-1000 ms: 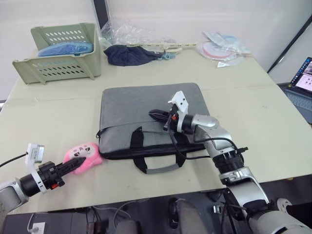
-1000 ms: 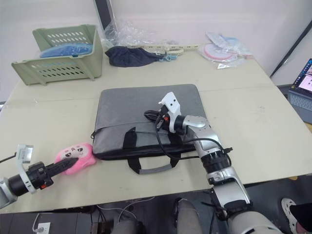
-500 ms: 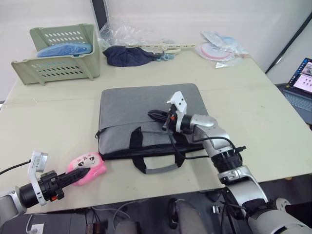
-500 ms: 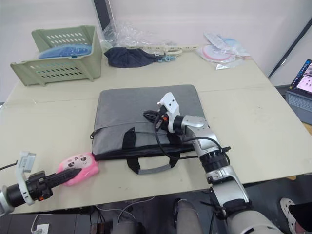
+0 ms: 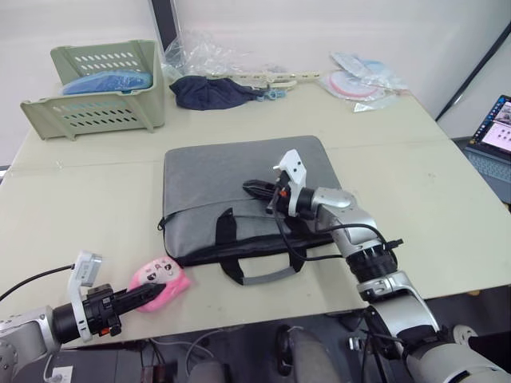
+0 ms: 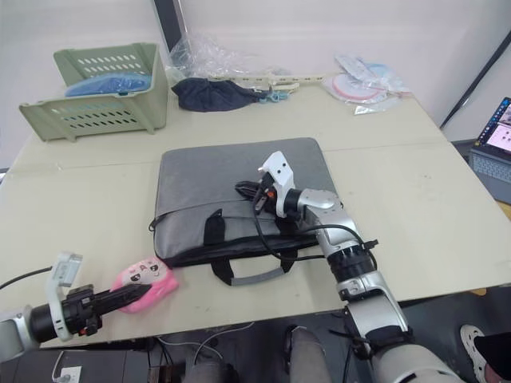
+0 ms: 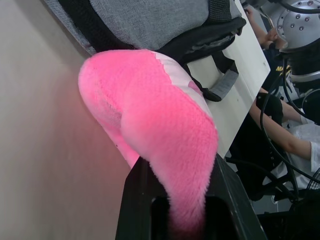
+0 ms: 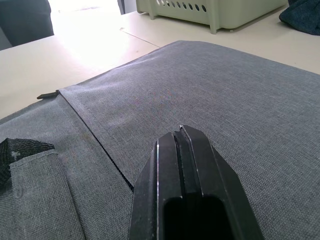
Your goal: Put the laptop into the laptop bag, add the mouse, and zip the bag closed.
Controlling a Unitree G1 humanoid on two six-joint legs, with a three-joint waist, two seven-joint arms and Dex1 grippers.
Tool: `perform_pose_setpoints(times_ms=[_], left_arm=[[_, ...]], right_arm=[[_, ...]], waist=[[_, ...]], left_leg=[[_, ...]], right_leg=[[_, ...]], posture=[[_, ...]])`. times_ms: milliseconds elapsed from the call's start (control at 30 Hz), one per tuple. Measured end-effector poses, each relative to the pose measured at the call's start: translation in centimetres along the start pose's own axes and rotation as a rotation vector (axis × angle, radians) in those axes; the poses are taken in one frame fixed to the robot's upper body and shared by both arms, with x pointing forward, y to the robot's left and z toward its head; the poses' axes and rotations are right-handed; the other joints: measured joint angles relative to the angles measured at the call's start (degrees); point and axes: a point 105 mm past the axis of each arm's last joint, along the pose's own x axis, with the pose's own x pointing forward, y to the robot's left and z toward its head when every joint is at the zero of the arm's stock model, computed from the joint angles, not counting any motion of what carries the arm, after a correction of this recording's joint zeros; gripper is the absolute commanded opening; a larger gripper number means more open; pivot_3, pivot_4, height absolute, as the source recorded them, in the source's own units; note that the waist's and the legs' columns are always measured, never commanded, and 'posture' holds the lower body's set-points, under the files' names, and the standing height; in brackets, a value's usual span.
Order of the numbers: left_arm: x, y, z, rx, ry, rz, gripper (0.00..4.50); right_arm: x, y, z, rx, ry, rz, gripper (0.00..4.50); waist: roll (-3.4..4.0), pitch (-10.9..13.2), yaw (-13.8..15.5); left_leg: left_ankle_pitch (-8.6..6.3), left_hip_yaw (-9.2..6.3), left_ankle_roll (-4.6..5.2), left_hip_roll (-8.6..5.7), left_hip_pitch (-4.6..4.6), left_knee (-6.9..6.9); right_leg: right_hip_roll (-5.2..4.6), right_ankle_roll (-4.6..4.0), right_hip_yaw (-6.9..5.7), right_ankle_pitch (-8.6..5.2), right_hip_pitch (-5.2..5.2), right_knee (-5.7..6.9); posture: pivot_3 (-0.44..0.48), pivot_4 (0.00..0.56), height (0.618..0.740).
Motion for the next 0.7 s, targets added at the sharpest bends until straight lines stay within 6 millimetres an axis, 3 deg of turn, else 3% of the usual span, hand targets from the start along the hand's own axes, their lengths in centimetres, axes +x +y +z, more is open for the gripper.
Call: perform_pose_setpoints(times_ms=[167, 200, 233, 267, 367, 700], left_arm=[[-0.1, 0.2, 0.0, 0.003, -0.006, 0.009, 0.02], [-0.2, 0.3, 0.0, -0.003, -0.007, 0.015, 0.92], [-0.2, 0.5, 0.0, -0.01, -0.008, 0.019, 1.27], [-0.3, 0.5, -0.2, -0.018, -0.003, 0.021, 1.93], [-0.4, 0.6, -0.8, -0.027, 0.019, 0.035, 2.92], [-2.2, -0.7, -3.7, -0.064, 0.104, 0.044, 2.92]], right_arm=[[0.0, 0.0, 0.0, 0.0, 0.002, -0.001, 0.0], [0.0, 0.0, 0.0, 0.0, 0.002, -0.001, 0.0], [0.0, -0.1, 0.0, 0.0, 0.002, -0.001, 0.0], [0.0, -0.1, 0.0, 0.0, 0.002, -0.001, 0.0], [0.0, -0.1, 0.0, 0.0, 0.002, -0.001, 0.0], [0.2, 0.1, -0.2, 0.002, 0.005, 0.005, 0.0]], waist=[[0.03, -0.02, 0.04], [0.04, -0.03, 0.04], [0.05, -0.03, 0.05], [0.06, -0.03, 0.05], [0.06, -0.03, 0.06], [0.19, -0.07, -0.17]], left_leg=[[0.0, 0.0, 0.0, 0.0, 0.0, 0.0], [0.0, 0.0, 0.0, 0.0, 0.0, 0.0], [0.0, 0.0, 0.0, 0.0, 0.0, 0.0], [0.0, 0.0, 0.0, 0.0, 0.0, 0.0], [0.0, -0.01, 0.0, 0.0, 0.0, 0.0], [-0.04, -0.01, -0.02, 0.05, 0.03, -0.11]], right_leg=[[0.0, 0.0, 0.0, 0.0, 0.0, 0.0], [0.0, 0.0, 0.0, 0.0, 0.0, 0.0], [0.0, 0.0, 0.0, 0.0, 0.0, 0.0], [0.0, 0.0, 0.0, 0.0, 0.0, 0.0], [0.0, 0.0, 0.0, 0.0, 0.0, -0.01], [-0.03, -0.09, -0.01, -0.05, -0.02, -0.04]], posture=[[0.0, 0.15, 0.74], [0.0, 0.15, 0.74], [0.0, 0.15, 0.74], [0.0, 0.15, 0.74], [0.0, 0.15, 0.74], [0.0, 0.15, 0.74]])
